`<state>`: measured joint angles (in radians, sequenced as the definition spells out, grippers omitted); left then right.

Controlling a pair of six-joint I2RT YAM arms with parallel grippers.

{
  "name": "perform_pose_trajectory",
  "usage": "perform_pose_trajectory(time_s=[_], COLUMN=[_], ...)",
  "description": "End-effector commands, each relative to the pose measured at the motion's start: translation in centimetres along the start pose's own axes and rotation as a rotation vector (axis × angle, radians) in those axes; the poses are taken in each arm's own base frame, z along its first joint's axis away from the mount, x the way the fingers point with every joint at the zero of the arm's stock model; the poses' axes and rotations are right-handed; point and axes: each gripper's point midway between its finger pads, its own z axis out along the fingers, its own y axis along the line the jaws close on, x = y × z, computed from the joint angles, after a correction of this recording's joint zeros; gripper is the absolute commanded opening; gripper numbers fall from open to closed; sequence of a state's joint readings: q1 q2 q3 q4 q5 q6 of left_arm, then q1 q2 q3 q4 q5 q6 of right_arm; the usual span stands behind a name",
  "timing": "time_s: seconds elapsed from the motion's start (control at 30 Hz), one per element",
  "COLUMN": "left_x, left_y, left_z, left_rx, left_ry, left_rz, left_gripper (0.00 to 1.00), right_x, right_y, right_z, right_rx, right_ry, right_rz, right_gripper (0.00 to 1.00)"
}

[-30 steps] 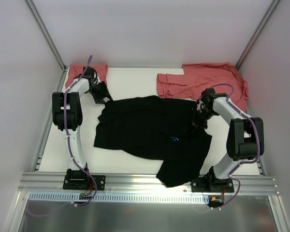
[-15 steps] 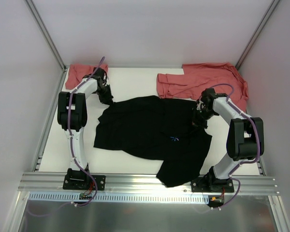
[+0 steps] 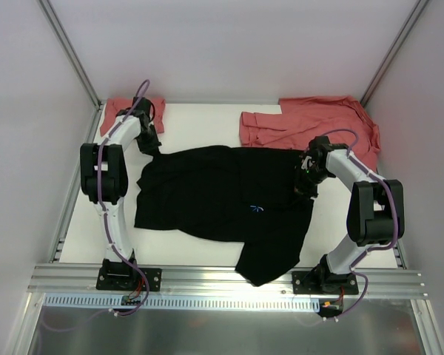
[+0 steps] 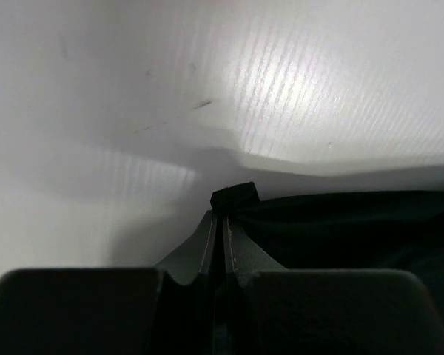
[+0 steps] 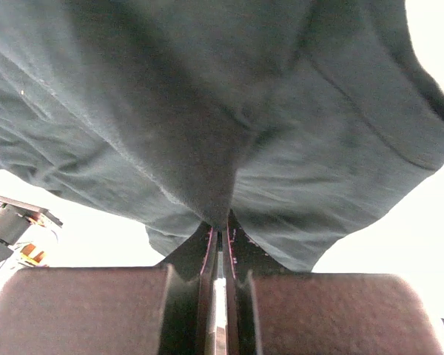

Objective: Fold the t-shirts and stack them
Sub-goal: Flatten out the tshirt

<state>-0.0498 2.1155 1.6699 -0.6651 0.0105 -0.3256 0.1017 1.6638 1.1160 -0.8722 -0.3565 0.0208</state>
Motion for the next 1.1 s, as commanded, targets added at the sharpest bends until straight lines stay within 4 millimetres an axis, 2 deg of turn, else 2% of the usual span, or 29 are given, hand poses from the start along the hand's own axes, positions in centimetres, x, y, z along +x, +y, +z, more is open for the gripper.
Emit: perform_pose_trajectory(time_s=[0.0, 0.07, 0.17, 0.2, 0.23, 0.27, 0.4, 0.5, 0.6, 0.67, 0.73, 0.9, 0.97, 1.07], left_x=[-5.1, -6.7, -7.7, -7.5, -7.4, -7.4, -6.3, -4.7, -1.6, -0.6, 0.6, 4.2, 5.3, 5.6], left_y=[0.4, -0.2, -1.4, -1.4, -1.4, -0.3, -0.1, 1.1, 3.7, 5.5, 6.5, 8.0, 8.2, 7.2], left_z=[-5.2, -6.5, -7.5, -7.5, -7.4, -7.4, -8.2, -9.1, -8.4, -8.5, -8.7, -8.4, -7.9, -7.3], left_rx=[0.01, 0.049, 0.104, 0.102, 0.103, 0.092, 0.104, 0.078, 0.002, -0.058, -0.073, -0.049, -0.039, 0.04], left_ry=[-0.175, -0.213, -0.234, -0.225, -0.221, -0.214, -0.225, -0.209, -0.126, -0.108, -0.096, -0.071, -0.055, -0.041], left_rz=[-0.042, -0.059, -0.053, -0.053, -0.055, -0.077, -0.074, -0.061, 0.02, 0.136, 0.267, 0.527, 0.558, 0.616], left_gripper=[0.0, 0.02, 0.28, 0.56, 0.77, 0.98, 0.99, 0.99, 0.97, 0.88, 0.87, 0.88, 0.9, 0.91], right_x=[0.0, -0.1, -0.1, -0.3, -0.3, -0.3, -0.3, -0.2, -0.3, -0.3, -0.3, -0.6, -1.0, -1.2], right_y=[0.2, 0.2, 0.2, 0.3, 0.3, 0.3, 0.2, 0.2, 0.2, 0.3, 0.3, 0.3, 0.5, 0.5], right_z=[-0.6, -0.6, -0.6, -0.7, -0.6, -0.7, -0.6, -0.5, -0.4, -0.4, -0.4, -1.3, -1.8, -2.2], right_rx=[-0.015, -0.016, -0.017, -0.02, -0.019, -0.019, -0.019, -0.02, -0.023, -0.026, -0.026, -0.027, -0.03, -0.03], right_ry=[-0.005, -0.004, 0.0, -0.006, -0.003, -0.004, -0.002, -0.001, -0.001, 0.0, 0.002, 0.012, 0.005, 0.006], right_rz=[-0.01, -0.008, -0.033, -0.035, -0.035, -0.036, -0.035, -0.036, -0.033, -0.035, -0.036, -0.028, -0.024, -0.014], right_gripper=[0.0, 0.0, 0.0, 0.0, 0.0, 0.0, 0.0, 0.0, 0.0, 0.0, 0.0, 0.01, 0.0, 0.0])
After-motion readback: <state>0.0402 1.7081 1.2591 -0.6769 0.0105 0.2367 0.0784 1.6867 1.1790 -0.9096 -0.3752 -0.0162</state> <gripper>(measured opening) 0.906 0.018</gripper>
